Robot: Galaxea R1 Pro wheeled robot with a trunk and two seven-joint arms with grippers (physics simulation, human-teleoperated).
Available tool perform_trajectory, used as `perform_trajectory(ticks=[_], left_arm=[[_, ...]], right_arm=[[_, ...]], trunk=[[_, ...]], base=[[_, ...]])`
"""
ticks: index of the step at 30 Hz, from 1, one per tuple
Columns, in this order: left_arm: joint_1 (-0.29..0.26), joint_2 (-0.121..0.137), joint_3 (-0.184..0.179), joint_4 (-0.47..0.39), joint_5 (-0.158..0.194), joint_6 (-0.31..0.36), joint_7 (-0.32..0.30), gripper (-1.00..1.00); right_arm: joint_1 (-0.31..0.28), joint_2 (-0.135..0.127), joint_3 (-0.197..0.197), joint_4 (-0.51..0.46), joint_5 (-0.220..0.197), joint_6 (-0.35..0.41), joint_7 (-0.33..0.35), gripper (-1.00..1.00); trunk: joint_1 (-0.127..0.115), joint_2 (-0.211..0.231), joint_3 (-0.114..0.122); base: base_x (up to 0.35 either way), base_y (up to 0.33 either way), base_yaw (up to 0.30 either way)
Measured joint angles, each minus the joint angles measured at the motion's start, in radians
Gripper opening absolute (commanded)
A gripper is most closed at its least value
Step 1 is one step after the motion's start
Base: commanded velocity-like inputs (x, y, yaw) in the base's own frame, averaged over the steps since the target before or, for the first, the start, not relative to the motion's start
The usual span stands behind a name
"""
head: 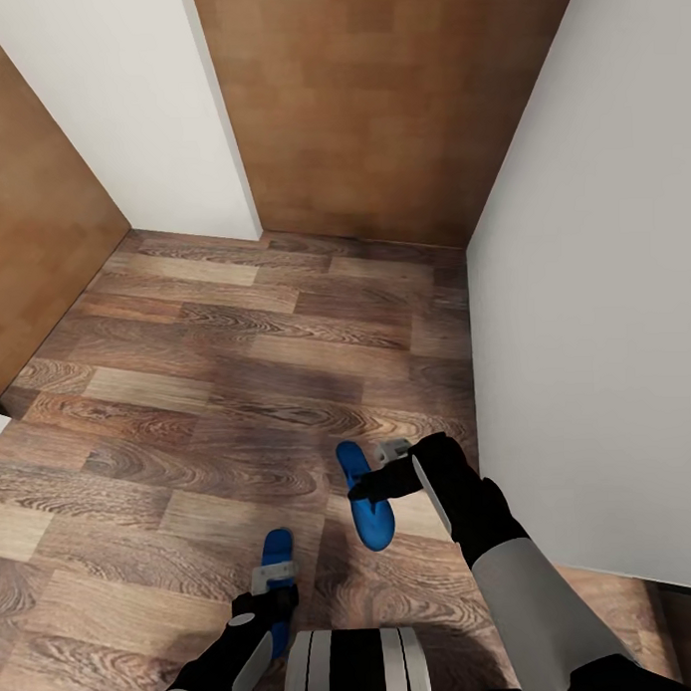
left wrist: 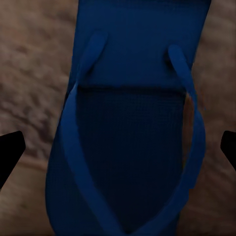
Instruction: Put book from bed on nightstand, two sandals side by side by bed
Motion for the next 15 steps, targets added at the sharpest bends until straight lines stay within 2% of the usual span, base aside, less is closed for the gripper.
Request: perform_trajectory(ticks=[15], left_arm=[[0.0, 0.0, 0.0, 0.0, 0.0, -0.005, 0.0, 1.0]], right_arm=[[0.0, -0.001, -0.001, -0.002, 0.001, 0.0, 0.0, -1.0]], trunk=[[0.0, 0.0, 0.0]], base=[[0.0, 0.0, 0.0]])
